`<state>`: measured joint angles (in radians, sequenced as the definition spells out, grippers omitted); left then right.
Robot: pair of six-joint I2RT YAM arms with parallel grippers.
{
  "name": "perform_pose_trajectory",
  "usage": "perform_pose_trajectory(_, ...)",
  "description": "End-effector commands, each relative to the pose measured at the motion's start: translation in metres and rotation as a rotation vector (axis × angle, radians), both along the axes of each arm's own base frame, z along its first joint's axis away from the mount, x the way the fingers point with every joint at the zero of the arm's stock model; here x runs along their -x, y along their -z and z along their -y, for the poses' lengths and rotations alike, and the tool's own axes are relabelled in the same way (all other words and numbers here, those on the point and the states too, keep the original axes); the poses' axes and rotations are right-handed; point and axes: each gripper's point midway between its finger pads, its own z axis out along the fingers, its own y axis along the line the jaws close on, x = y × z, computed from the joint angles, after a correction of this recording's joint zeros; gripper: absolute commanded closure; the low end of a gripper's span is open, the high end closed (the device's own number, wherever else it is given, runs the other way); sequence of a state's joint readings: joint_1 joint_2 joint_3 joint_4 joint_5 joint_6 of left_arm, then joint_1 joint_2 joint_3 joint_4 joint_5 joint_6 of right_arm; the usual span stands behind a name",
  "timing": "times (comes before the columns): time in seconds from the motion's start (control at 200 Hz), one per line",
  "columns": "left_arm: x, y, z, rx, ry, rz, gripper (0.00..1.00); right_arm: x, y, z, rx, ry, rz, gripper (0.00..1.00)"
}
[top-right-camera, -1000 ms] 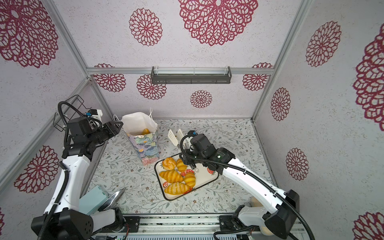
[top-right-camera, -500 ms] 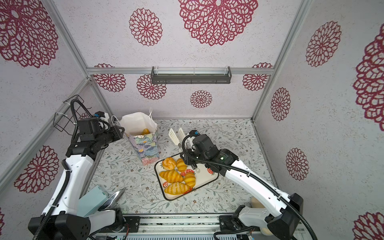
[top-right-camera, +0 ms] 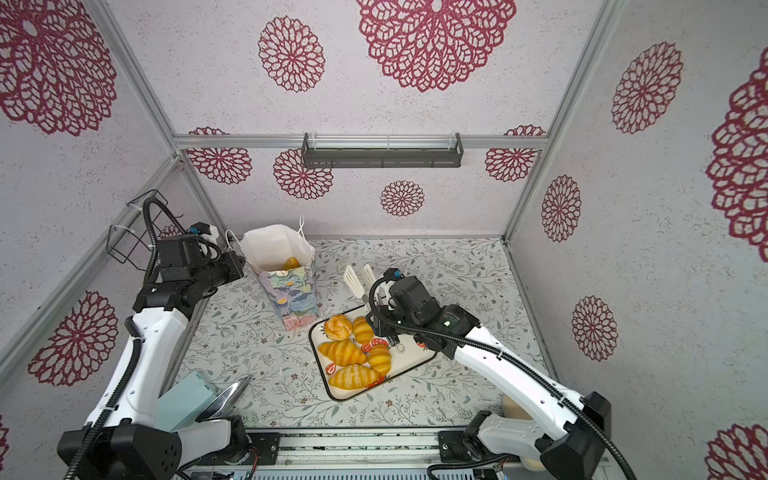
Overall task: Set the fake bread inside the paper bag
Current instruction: 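Lower the right gripper's tongs onto a yellow striped bun on the tray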
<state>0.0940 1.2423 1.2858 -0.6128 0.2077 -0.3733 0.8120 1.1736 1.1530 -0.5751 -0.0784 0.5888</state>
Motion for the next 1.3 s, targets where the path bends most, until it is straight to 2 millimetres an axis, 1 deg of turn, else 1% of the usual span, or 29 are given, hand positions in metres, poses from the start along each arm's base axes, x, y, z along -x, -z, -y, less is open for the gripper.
perform_pose_trajectory(0.0,-0.002,-0.012,-0.002,-0.017,-0.003,0.036,0.93,0.001,-0.016,0.012,-0.043,0.046,0.034,0.56)
perform_pose_trajectory(0.255,0.0,-0.012,-0.008,-0.049,-0.029,0.035,0.99,0.011,0.011,0.02,-0.009,0.052,-0.036,0.56)
perform_pose_trajectory(0.405,0.001,-0.01,-0.011,-0.058,-0.038,0.028,1.0,0.014,0.028,0.023,0.027,0.054,-0.082,0.56)
perform_pose_trajectory(0.575,0.003,-0.008,-0.019,-0.057,-0.07,0.021,1.0,0.021,0.051,0.025,0.061,0.042,-0.139,0.56)
perform_pose_trajectory(0.821,0.005,-0.01,-0.026,-0.057,-0.097,0.03,1.0,0.028,0.071,0.028,0.091,0.039,-0.187,0.56)
perform_pose_trajectory(0.971,0.003,-0.007,-0.023,-0.045,-0.081,0.023,1.0,0.03,0.083,0.028,0.108,0.036,-0.216,0.56)
perform_pose_trajectory(1.296,0.003,-0.005,-0.015,-0.021,-0.05,0.02,1.0,0.032,0.1,0.025,0.122,0.022,-0.258,0.55)
